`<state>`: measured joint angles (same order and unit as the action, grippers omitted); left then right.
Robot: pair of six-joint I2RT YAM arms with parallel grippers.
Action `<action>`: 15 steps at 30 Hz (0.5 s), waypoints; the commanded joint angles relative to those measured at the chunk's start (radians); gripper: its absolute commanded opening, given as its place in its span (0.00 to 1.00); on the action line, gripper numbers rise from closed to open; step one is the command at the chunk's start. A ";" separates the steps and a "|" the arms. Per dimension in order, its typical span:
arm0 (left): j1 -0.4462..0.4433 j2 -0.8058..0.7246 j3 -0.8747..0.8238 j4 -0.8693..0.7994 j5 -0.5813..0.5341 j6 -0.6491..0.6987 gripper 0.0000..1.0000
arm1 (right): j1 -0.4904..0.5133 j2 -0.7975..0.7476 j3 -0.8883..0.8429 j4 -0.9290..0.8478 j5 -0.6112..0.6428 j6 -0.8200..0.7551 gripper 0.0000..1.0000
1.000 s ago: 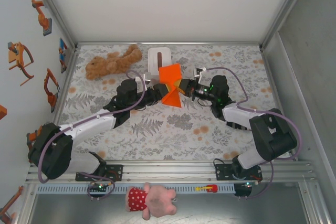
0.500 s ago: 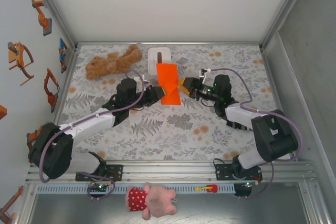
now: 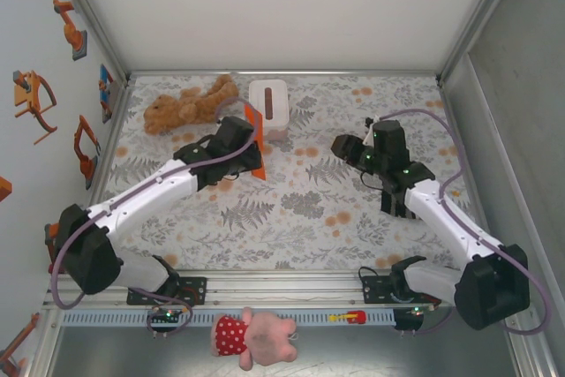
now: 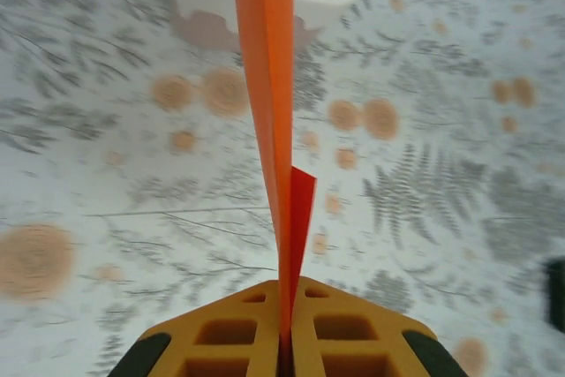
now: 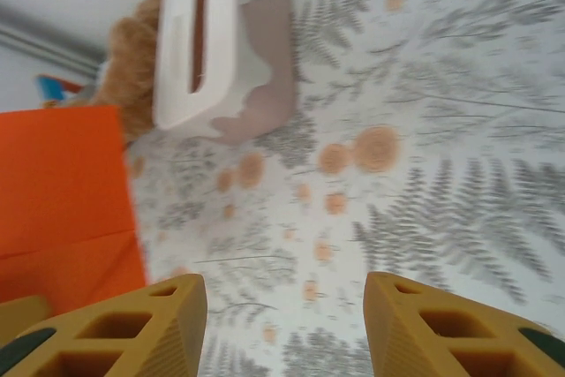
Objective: Fold a paper plane with a square sheet of paper (pick it up from the middle)
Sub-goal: Turn over the paper at the center of the table.
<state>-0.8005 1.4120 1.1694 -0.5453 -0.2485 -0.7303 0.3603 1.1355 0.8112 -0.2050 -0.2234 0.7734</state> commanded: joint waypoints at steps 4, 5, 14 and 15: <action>-0.105 0.244 0.211 -0.549 -0.502 -0.040 0.10 | -0.007 -0.054 0.011 -0.151 0.230 -0.057 0.47; -0.121 0.292 0.242 -0.583 -0.526 -0.052 0.10 | -0.007 -0.060 0.003 -0.153 0.247 -0.050 0.46; -0.188 0.607 0.444 -0.566 -0.389 -0.091 0.13 | -0.019 -0.121 -0.063 -0.176 0.316 -0.008 0.46; -0.186 0.619 0.441 -0.521 -0.337 -0.085 0.15 | -0.023 -0.126 -0.069 -0.182 0.320 -0.007 0.45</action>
<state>-0.9871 2.0155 1.5845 -1.0794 -0.6643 -0.7986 0.3485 1.0344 0.7647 -0.3573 0.0402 0.7479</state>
